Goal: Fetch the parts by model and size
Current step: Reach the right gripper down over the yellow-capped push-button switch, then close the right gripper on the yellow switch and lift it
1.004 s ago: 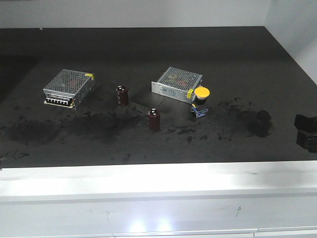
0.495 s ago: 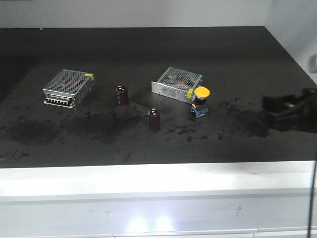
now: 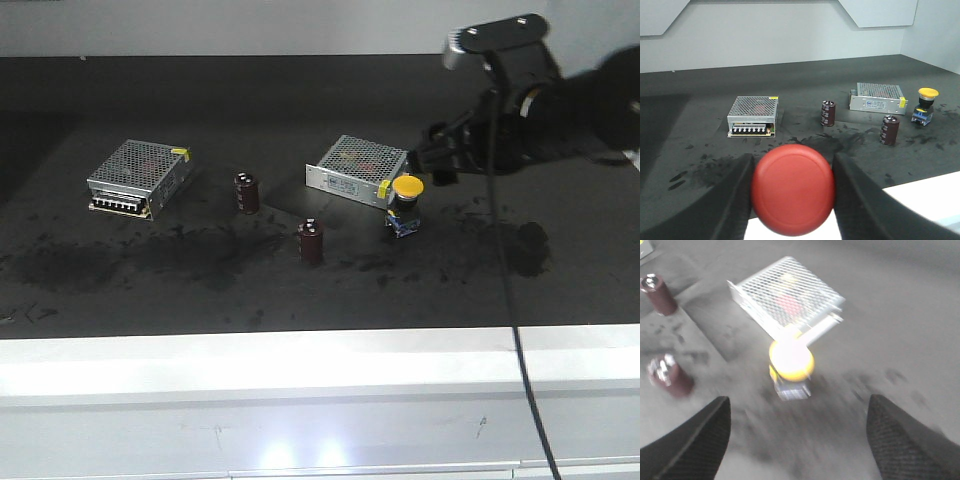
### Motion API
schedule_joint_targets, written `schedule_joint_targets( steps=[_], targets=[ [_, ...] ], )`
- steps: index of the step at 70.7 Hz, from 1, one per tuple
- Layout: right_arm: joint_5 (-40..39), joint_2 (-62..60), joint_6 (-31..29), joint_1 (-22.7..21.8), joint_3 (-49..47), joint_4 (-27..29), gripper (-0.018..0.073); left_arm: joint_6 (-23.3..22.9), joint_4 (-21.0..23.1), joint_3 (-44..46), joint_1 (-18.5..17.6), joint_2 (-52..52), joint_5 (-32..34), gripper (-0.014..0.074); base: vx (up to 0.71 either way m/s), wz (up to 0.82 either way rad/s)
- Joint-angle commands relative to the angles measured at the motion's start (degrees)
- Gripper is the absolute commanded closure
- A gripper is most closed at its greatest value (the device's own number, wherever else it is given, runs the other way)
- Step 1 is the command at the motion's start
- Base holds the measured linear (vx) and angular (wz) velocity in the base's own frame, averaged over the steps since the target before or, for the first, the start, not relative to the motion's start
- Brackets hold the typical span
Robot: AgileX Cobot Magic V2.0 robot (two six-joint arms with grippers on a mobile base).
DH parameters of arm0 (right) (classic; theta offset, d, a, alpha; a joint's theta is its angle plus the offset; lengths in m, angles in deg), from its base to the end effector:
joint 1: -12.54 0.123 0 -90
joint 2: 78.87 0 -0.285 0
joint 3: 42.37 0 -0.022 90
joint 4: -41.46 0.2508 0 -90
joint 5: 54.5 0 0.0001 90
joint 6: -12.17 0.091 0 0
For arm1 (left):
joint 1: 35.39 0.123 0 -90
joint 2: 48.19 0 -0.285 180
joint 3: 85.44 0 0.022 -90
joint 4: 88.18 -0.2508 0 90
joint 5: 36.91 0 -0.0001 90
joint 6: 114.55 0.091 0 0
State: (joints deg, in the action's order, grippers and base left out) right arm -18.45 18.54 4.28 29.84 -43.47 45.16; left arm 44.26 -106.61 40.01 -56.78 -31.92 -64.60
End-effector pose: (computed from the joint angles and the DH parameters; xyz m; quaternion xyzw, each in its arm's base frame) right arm 0.3385 0.1091 0.3386 -0.1836 0.8959 0.0609 0.4000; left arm 0.0471 -0.0041 0.2945 0.0602 0.7477 -0.0952 0.6544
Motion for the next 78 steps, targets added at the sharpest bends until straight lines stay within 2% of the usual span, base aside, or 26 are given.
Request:
schedule_joint_targets(
  steps=[1, 13, 25, 46, 78],
  targets=[
    [0.7, 2.5, -0.4, 1.0, -7.3, 0.2, 0.0018, -0.2, -0.7, 1.6, -0.3, 0.6, 4.0, 0.0602, 0.0, 0.0],
    [5.3, 9.9, 1.4, 1.3, -15.7, 0.4, 0.0018, -0.2, -0.7, 1.6, -0.3, 0.5, 4.0, 0.0602, 0.0, 0.0],
    [7.9, 14.6, 2.1, 1.2, -20.1, -0.7, 0.0018, -0.2, -0.7, 1.6, -0.3, 0.4, 4.0, 0.0602, 0.0, 0.0],
    [8.1, 18.2, 4.0, 1.2, -20.5, -3.7, 0.0018, -0.2, -0.7, 1.6, -0.3, 0.4, 4.0, 0.0602, 0.0, 0.0],
    [7.8, 20.9, 5.2, -0.8, -20.5, -3.7, 0.0018, -0.2, -0.7, 1.6, -0.3, 0.4, 4.0, 0.0602, 0.0, 0.0]
  ],
)
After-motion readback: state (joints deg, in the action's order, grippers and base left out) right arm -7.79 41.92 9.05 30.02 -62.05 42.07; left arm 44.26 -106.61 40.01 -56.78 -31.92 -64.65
